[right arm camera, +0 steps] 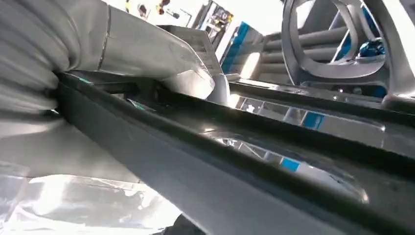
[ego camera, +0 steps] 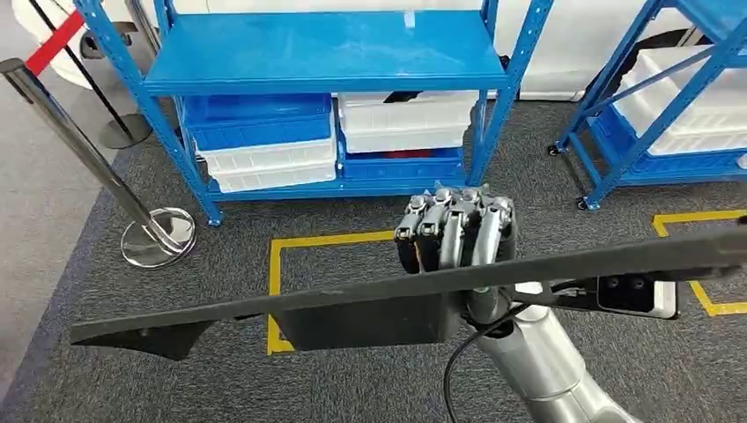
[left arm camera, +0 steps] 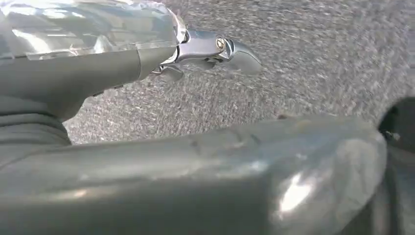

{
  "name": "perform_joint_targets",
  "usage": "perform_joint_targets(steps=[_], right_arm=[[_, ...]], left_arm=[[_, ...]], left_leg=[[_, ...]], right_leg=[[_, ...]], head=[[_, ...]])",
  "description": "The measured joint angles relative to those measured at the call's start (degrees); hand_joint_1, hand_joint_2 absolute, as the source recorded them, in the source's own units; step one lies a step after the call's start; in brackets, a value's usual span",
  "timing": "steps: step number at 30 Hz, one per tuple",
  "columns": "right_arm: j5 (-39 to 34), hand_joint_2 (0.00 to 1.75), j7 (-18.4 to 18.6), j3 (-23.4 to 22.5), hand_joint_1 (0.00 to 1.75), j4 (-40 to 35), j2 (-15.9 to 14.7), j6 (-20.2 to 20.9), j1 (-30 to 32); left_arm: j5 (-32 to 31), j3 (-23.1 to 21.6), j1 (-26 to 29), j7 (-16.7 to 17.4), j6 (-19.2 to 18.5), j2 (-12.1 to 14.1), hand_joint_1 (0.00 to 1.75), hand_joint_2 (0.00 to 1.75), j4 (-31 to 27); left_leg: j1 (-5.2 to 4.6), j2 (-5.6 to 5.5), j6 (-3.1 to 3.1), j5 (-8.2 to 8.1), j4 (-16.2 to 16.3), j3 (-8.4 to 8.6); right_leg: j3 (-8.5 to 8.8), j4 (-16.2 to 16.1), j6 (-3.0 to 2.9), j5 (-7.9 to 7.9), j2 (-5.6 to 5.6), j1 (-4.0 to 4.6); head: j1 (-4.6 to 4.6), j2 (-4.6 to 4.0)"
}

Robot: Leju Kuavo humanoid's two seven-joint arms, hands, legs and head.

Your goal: Take the parts from the cabinet and place them on the table.

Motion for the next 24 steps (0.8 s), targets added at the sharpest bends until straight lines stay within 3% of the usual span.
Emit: perform_joint_targets(steps=[1, 2, 4, 5, 6, 7, 8, 9, 10, 11, 12, 14, 15, 16, 17, 18, 20, 21, 22, 24], right_arm=[[0.0, 1.75, 0.0, 0.1, 1.75, -0.1, 0.0, -0.4, -0.2], [0.0, 1.75, 0.0, 0.1, 1.75, -0.2, 0.0, -1.1, -0.4], [0.2, 1.75, 0.0, 0.2, 1.75, -0.5, -0.2, -1.7, -0.1], [0.2, 1.75, 0.0, 0.2, 1.75, -0.6, -0.4, -1.6, 0.4], [0.4, 1.75, 0.0, 0.1, 1.75, -0.7, -0.5, -1.1, 1.2], [0.9, 1.75, 0.0, 0.0, 1.75, -0.7, -0.5, -0.6, 2.0], [1.5, 1.75, 0.0, 0.0, 1.75, -0.8, -0.5, -0.3, 2.7], [2.5, 1.75, 0.0, 0.0, 1.75, -0.8, -0.5, -0.3, 3.3], [3.9, 1.75, 0.0, 0.0, 1.75, -0.9, -0.5, -0.2, 3.8], [4.9, 1.75, 0.0, 0.0, 1.75, -1.0, -0.5, -0.2, 4.2], [5.9, 1.75, 0.0, 0.1, 1.75, -1.0, -0.5, -0.1, 4.9], [7.3, 1.75, 0.0, -0.2, 1.75, -1.0, -0.6, 0.4, 6.3], [7.6, 1.75, 0.0, -0.3, 1.75, -1.0, -0.6, 0.6, 6.9], [7.7, 1.75, 0.0, -0.6, 1.75, -0.9, -0.6, 1.0, 7.3], [7.7, 1.75, 0.0, -0.9, 1.75, -0.9, -0.6, 1.5, 7.4], [7.7, 1.75, 0.0, -1.3, 1.75, -0.9, -0.5, 1.6, 7.6], [8.3, 1.75, 0.0, -1.4, 1.75, -0.9, -0.4, 1.1, 8.7], [8.8, 1.75, 0.0, -1.4, 1.75, -0.9, -0.4, 0.9, 9.5], [9.2, 1.75, 0.0, -1.4, 1.75, -1.0, -0.2, 0.8, 10.2], [9.6, 1.75, 0.0, -1.4, 1.75, -1.8, 0.2, 0.8, 10.9]], left_arm=[[0.1, 0.0, 0.0, 0.0, 0.0, 0.0, 0.00, 0.00, 0.0], [0.1, 0.0, -0.1, 0.0, 0.0, 0.0, 0.00, 0.00, 0.0], [0.1, 0.0, 0.1, 0.4, 0.1, 0.1, 0.00, 0.00, 0.0], [0.1, 0.0, 0.1, 0.8, 0.3, 0.1, 0.00, 0.00, 0.0], [0.1, 0.0, 0.2, 1.2, 0.7, 0.1, 0.00, 0.00, 0.0], [0.1, 0.2, 0.2, 1.4, 1.1, 0.2, 0.00, 0.00, 0.0], [0.1, 0.3, 0.2, 1.5, 1.2, 0.4, 0.00, 0.00, 0.0], [0.1, 0.5, 0.3, 1.5, 1.2, 0.5, 0.00, 0.00, 0.0], [0.1, 0.6, 0.3, 1.5, 1.2, 0.6, 0.00, 0.00, 0.0], [0.1, 0.6, 0.3, 1.5, 1.2, 0.7, 0.00, 0.00, 0.0], [0.1, 0.7, 0.4, 1.5, 1.1, 0.8, 0.00, 0.00, 0.0], [0.1, 1.1, 0.4, 1.2, 1.0, 0.8, 0.00, 0.00, 0.0], [0.2, 1.2, 0.5, 1.1, 1.0, 0.8, 0.00, 0.00, 0.0], [0.2, 1.4, 0.3, 1.0, 1.1, 0.7, 0.00, 0.00, 0.0], [0.2, 1.4, 0.3, 0.9, 1.3, 0.7, 0.00, 0.00, 0.0], [0.2, 1.4, 0.4, 0.9, 1.4, 0.7, 0.00, 0.00, 0.0], [0.2, 1.5, 0.5, 0.9, 1.3, 0.7, 0.00, 0.00, 0.0], [0.2, 1.5, 0.5, 0.9, 1.2, 0.7, 0.00, 0.00, 0.0], [0.2, 1.5, 0.5, 0.8, 1.0, 0.7, 0.00, 0.00, 0.0], [0.2, 1.6, 0.5, 0.7, 0.8, 0.7, 0.00, 0.00, 0.0]], left_leg=[[0.23, -0.13, -0.30, -0.82, 0.7, -0.42], [0.30, -0.22, -0.49, -3.08, 3.7, -1.59], [0.81, -0.23, -1.09, -7.24, 12.5, -5.22], [1.07, -0.23, -1.42, -8.33, 16.0, -6.66], [1.40, -0.22, -1.70, -7.90, 16.8, -6.82], [1.71, -0.23, -2.00, -6.31, 14.8, -5.64], [2.04, -0.32, -2.29, -4.05, 10.8, -3.53], [2.43, -0.93, -2.61, -1.57, 5.6, -0.79], [2.86, -2.64, -2.84, -1.46, 1.7, 1.02], [2.42, -3.58, -2.60, -2.08, 0.8, 1.39], [2.40, -3.14, -1.91, -1.96, 1.4, 1.11], [1.91, -2.40, -1.26, -1.64, 1.4, 0.92], [2.39, -1.84, -0.65, -1.24, 1.0, 0.77], [2.38, -1.14, -0.20, -0.94, 0.9, 0.76], [2.33, -0.82, 0.18, -0.75, 0.8, 0.54], [2.16, -0.35, 0.40, -0.61, 0.8, 0.31], [1.88, 0.67, 0.61, -0.43, 0.9, -0.10], [1.81, 1.20, 0.62, -0.38, 0.9, -0.21], [1.78, 1.69, 0.61, -0.33, 0.9, -0.25], [1.74, 2.66, 0.54, -0.31, 0.9, -0.13]], right_leg=[[0.13, -0.5, 0.03, 0.42, -0.21, 0.06], [0.08, -0.5, -0.25, 0.54, -0.28, -0.05], [-0.14, -0.4, -0.33, 0.62, -0.17, -0.05], [-0.25, -0.3, -0.24, 0.67, 0.14, -0.08], [-0.37, -0.1, -0.19, 0.71, 0.32, -0.19], [-0.47, 0.2, -0.10, 0.70, 0.58, -0.30], [-0.63, 0.5, 0.13, 0.64, 0.97, -0.48], [-0.92, 1.2, 0.46, 0.46, 1.48, -0.68], [-1.45, 2.0, 0.93, 0.21, 1.94, -0.84], [-2.20, 2.8, 1.40, 0.17, 2.58, -0.52], [-2.58, 2.6, 1.85, 0.54, 3.17, -0.62], [-2.82, 2.4, 2.69, 1.17, 3.88, -0.88], [-2.99, 2.4, 2.99, 1.31, 4.33, -0.92], [-3.48, 3.2, 3.16, 0.27, 3.10, -1.01], [-4.51, 5.7, 3.34, -1.81, 1.73, -0.93], [-6.33, 10.0, 3.54, -4.38, 1.09, -1.05], [-9.69, 18.4, 3.76, -7.97, 0.74, -1.14], [-10.04, 19.9, 3.76, -8.02, 0.66, -1.14], [-8.93, 18.5, 3.67, -6.88, 0.60, -1.13], [-3.64, 9.7, 3.20, -2.77, -0.24, -1.00]], head=[[0.02, 0.00], [0.00, 0.00], [0.00, 0.00], [0.00, 0.00], [0.00, 0.00], [0.00, 0.00], [0.00, 0.00], [0.00, 0.00], [0.02, 0.00], [0.02, 0.00], [0.00, 0.00], [0.02, 0.00], [0.02, 0.00], [0.02, 0.00], [0.04, 0.00], [0.04, 0.00], [0.02, 0.00], [0.02, 0.00], [0.02, 0.00], [0.02, 0.00]])
